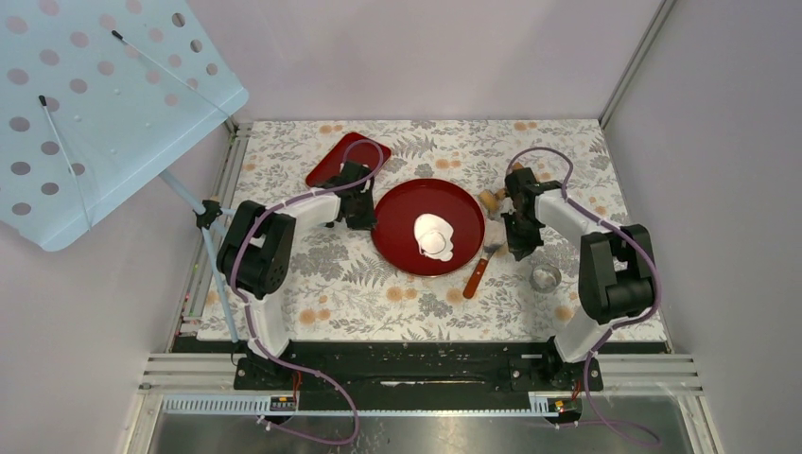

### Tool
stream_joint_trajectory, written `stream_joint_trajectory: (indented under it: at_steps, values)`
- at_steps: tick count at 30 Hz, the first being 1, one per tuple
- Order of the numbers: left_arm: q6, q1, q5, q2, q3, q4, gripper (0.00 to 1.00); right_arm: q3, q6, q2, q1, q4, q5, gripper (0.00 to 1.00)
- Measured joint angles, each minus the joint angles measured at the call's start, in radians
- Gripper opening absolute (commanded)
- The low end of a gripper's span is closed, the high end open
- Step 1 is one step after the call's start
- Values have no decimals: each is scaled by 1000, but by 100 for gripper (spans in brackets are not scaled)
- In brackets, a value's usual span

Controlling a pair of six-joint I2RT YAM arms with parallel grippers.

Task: Roll out the dumpling wrappers from the dough

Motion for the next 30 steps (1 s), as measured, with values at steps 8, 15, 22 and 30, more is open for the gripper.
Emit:
stream_joint_trajectory:
  at_steps: [8, 15, 22, 30]
  values:
    - [-54, -5, 22, -23, -45, 27, 20, 0, -5, -94, 8, 15, -39, 48]
    - [-57, -28, 36, -43, -49, 28, 66, 22, 3, -16, 146, 19, -78, 59]
    - [0, -28, 4, -90, -49, -22, 72, 40, 48, 61, 210, 19, -92, 63]
    - [72, -23, -26, -199, -37, -17, 73, 39, 74, 121, 248, 15, -68, 69]
